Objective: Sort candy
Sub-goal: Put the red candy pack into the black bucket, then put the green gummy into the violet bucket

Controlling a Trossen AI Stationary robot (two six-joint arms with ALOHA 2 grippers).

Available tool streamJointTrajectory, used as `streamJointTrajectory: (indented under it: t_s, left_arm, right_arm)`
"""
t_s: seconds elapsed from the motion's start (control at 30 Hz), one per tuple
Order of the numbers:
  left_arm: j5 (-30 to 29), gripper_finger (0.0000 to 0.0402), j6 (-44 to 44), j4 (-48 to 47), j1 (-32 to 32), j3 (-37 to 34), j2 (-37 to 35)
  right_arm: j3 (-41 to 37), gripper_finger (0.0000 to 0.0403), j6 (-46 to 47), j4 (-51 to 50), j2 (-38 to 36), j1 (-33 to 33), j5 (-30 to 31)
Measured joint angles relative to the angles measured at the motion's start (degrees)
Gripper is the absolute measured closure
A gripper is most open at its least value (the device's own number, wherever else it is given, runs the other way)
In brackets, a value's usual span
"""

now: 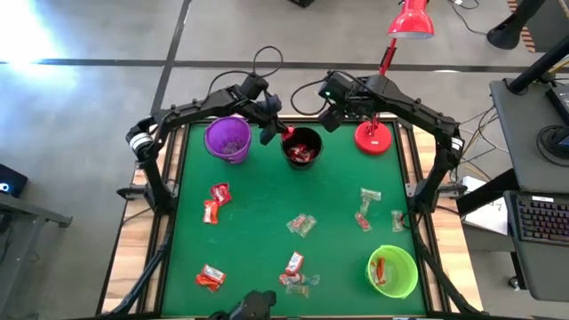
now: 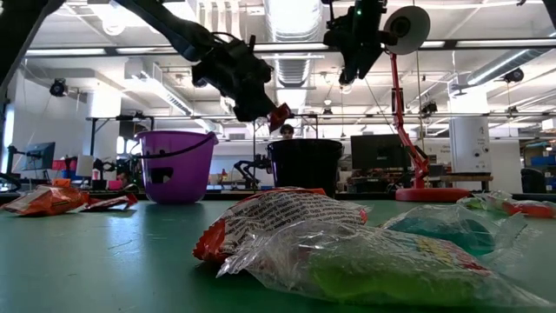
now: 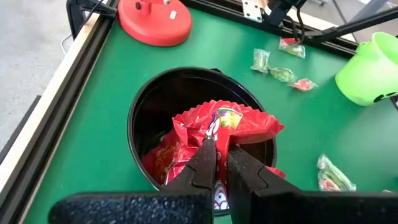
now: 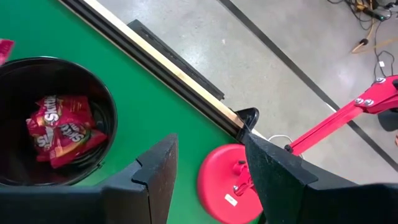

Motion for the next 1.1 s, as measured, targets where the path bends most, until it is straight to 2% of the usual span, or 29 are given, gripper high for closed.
streamJointTrajectory:
  t_s: [0.07,0.23,0.63,0.77,0.9,1.03,1.1]
  left_arm:
    - [1.38,0.0401,0.01,0.50,0.00,0.93,1.22]
    - [9.06,0.0394,-0.58,0.13,0.09,3.17,4.16]
    - [9.36,0.0313,2.20,-3.34,0.11,5.28,5.81]
    - [8.83,0.0301,4.20,-11.28,0.15,7.22,4.75]
    - [8.35,0.0299,11.64,-23.49,0.15,10.56,3.41]
    - [7.79,0.0299,17.17,-33.22,0.15,14.22,2.17]
    - [7.80,0.0299,17.50,-35.77,0.15,15.39,1.41]
  right_arm:
    - [0.00,0.0220,0.39,0.02,0.00,0.00,-0.01]
    - [0.00,0.0220,0.48,0.03,0.00,0.00,-0.02]
    - [0.00,0.0220,3.24,-1.30,-0.04,0.00,0.48]
    - [0.00,0.0220,7.31,-5.82,-0.04,0.66,0.38]
    - [-0.18,0.0220,12.67,-11.25,-0.09,1.99,-0.34]
    - [-0.74,0.0220,14.54,-10.95,-1.27,4.85,-7.02]
    - [-1.75,0.0220,16.82,-10.86,-2.24,6.75,-8.17]
